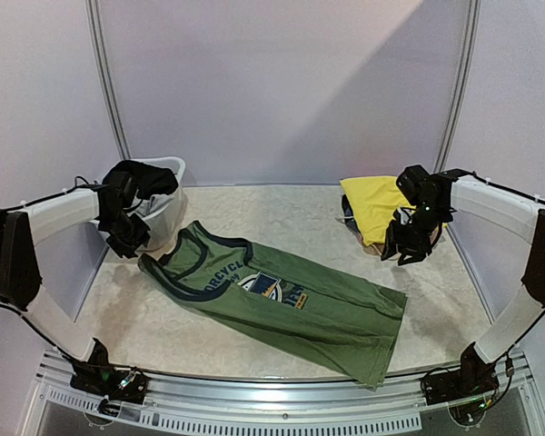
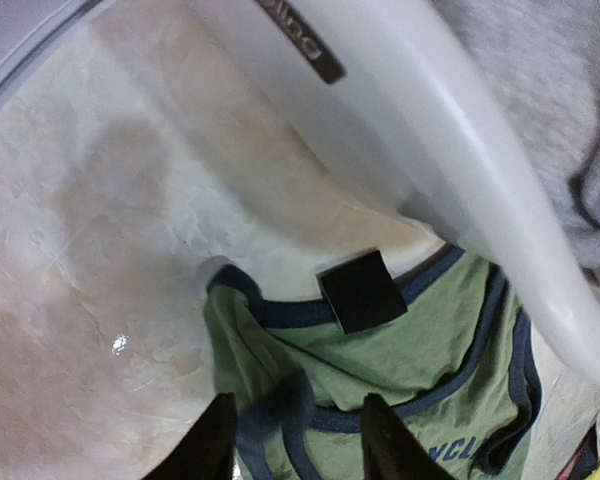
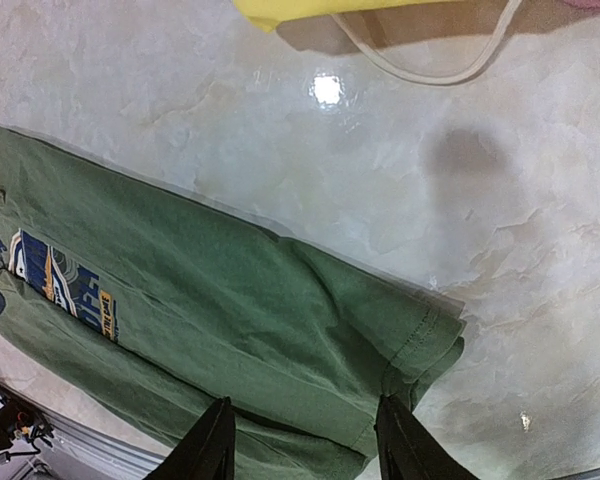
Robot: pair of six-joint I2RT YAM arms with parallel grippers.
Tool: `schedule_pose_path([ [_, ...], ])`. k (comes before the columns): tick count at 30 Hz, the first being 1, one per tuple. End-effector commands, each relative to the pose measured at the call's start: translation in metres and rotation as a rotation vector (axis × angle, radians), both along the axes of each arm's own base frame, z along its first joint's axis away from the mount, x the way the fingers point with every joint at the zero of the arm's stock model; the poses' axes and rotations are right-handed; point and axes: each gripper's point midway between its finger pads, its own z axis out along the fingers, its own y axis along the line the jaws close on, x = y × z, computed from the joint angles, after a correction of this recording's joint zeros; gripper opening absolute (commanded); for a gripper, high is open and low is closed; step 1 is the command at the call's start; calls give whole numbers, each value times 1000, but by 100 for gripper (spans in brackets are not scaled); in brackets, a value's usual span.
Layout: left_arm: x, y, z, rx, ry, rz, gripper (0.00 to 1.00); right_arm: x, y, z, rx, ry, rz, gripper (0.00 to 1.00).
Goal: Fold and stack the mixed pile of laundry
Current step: Move the 2/3-rectangle-folded tank top to the center of the board.
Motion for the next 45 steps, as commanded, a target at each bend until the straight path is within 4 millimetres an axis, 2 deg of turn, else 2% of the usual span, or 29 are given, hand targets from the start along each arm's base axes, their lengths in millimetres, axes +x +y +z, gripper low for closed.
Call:
schedule_pose_path([
  [1, 9, -18, 15, -9, -108, -64, 58, -2, 4, 6, 21, -27, 14, 49],
  [4, 5, -33, 26, 4, -131, -147, 72, -1, 21, 11, 81, -46, 69, 49],
  [6, -5, -39, 34, 39, -110, -201, 73, -2, 36, 15, 117, -56, 128, 49],
  [8, -15, -47, 45, 91, -92, -283, 70, -4, 50, 13, 135, -61, 205, 49],
  [11, -36, -62, 48, 159, -30, -438, 55, -3, 66, 5, 127, -62, 295, 48],
  [14, -60, -85, 29, 152, 29, -574, 45, 5, 78, -8, 120, -55, 350, 45],
  [16, -74, -110, 9, 83, 47, -669, 42, 10, 83, -23, 105, -32, 372, 44],
  [19, -90, -131, -17, 30, 90, -732, 41, 14, 81, -42, 65, 4, 376, 41],
  [22, -97, -142, -37, 33, 129, -763, 40, 11, 69, -69, -13, 72, 364, 37],
  [25, -93, -155, -49, 37, 147, -788, 40, -4, 52, -97, -90, 164, 351, 33],
  [29, -79, -169, -66, 58, 187, -825, 40, -28, 33, -118, -144, 239, 339, 30],
  [36, -51, -189, -94, 98, 264, -891, 39, -73, 10, -128, -161, 314, 317, 30],
  [41, -25, -201, -99, 152, 294, -941, 38, -107, -2, -129, -139, 365, 282, 31],
  [43, -7, -214, -94, 166, 276, -972, 38, -116, 4, -126, -120, 367, 287, 31],
  [45, 7, -225, -94, 168, 275, -1004, 38, -122, 20, -118, -89, 369, 323, 32],
])
